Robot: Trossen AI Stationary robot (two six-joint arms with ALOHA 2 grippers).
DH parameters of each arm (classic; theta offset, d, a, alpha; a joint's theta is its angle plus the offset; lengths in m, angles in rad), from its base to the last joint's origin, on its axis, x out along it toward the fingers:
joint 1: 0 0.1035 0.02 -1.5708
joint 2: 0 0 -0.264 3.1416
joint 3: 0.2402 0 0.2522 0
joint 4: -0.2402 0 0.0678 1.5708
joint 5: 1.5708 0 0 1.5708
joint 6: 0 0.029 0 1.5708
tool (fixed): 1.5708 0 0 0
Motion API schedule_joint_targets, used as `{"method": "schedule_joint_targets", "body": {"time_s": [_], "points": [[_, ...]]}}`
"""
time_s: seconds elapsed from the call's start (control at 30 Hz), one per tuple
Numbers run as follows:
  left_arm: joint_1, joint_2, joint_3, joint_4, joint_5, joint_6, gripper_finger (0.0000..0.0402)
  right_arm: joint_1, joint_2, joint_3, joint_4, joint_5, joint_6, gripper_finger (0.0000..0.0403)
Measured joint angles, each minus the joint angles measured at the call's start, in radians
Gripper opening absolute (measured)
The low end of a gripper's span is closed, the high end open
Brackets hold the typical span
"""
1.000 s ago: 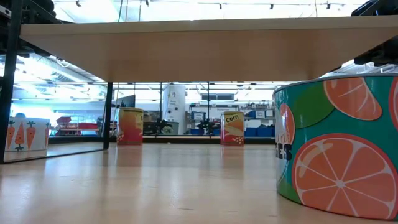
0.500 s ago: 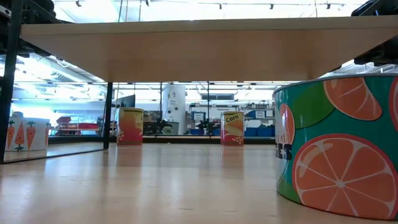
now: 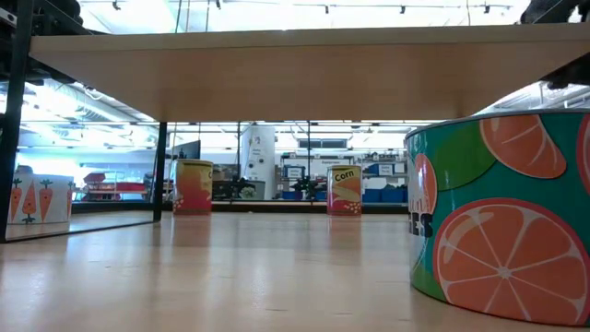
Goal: Pick and place cans onto a shelf
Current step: Put the small canned corn on the shelf
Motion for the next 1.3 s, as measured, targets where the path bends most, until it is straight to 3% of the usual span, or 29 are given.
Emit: {"method": "schedule_joint_targets", "body": {"time_s": [0.17, 0.37, 0.47, 0.6, 0.77, 0.9, 1.07, 1.3], "points": [[0.000, 0.000, 0.000, 0.000, 0.000, 0.000, 0.0098, -0.014, 0.057, 0.093, -0.005, 0.276, -0.081, 0.0013], [0.000, 0.000, 0.000, 0.000, 0.000, 0.000, 0.0098, -0.081, 0.243, 0.292, -0.200, 0.395, -0.127, 0.0006], [0.000, 0.000, 0.000, 0.000, 0.000, 0.000, 0.0098, -0.138, 0.365, 0.391, -0.332, 0.474, 0.003, 0.0006], [0.000, 0.000, 0.000, 0.000, 0.000, 0.000, 0.0098, -0.218, 0.504, 0.508, -0.487, 0.550, 0.298, 0.0006], [0.000, 0.000, 0.000, 0.000, 0.000, 0.000, 0.0098, -0.313, 0.632, 0.628, -0.688, 0.485, 0.589, 0.0010], [0.000, -0.001, 0.000, -0.003, 0.034, 0.000, 0.0098, -0.413, 0.725, 0.740, -0.896, 0.307, 0.670, 0.0041], [0.000, 0.002, -0.001, -0.032, 0.161, 0.000, 0.0098, -0.550, 0.833, 0.832, -1.072, 0.088, 0.659, 0.0136], [0.000, 0.002, -0.001, -0.028, 0.164, 0.000, 0.0098, -0.694, 0.916, 0.850, -1.238, -0.085, 0.653, 0.0295]]}}
